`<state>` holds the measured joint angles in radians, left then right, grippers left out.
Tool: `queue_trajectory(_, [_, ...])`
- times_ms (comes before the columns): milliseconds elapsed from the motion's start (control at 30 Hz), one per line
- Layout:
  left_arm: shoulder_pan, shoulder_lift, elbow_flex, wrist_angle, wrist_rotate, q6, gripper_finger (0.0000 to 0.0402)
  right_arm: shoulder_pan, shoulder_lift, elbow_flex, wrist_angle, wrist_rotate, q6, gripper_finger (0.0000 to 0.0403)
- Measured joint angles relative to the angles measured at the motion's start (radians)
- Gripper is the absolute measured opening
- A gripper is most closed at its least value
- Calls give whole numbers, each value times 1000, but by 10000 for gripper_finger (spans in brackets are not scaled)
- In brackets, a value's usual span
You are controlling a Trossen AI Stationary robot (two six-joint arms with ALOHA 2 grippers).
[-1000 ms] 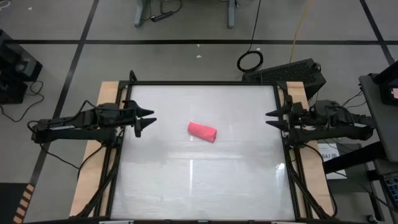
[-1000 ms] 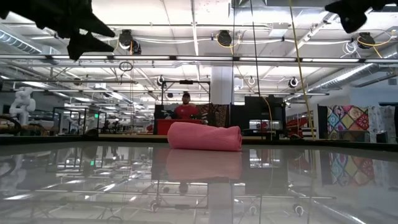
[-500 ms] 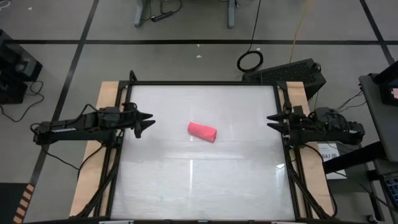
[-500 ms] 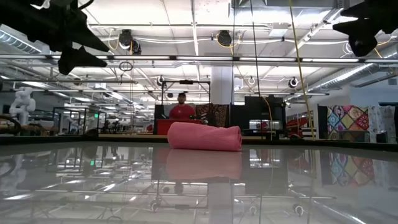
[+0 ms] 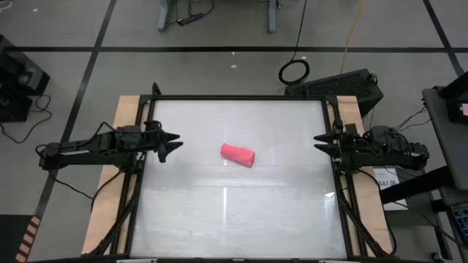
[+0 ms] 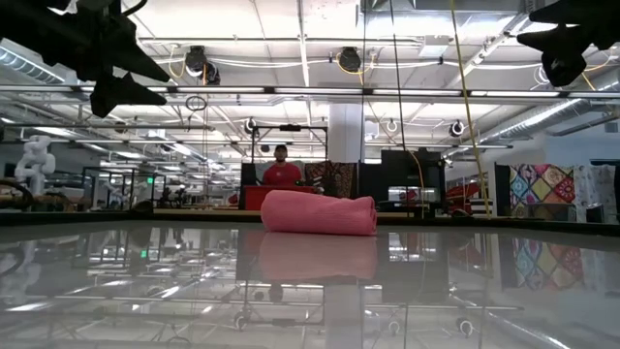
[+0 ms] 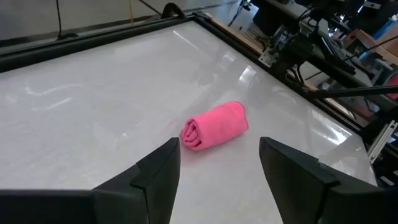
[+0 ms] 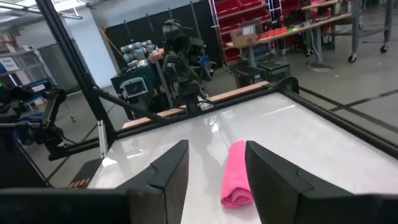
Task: Roll towel
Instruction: Return to Home Position
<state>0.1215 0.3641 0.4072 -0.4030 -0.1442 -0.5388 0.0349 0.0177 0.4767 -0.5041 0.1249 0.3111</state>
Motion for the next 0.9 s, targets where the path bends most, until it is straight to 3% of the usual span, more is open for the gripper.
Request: queue_trajectory(900, [0,0,0,0,3,0,224,0,0,0,-1,8,36,148])
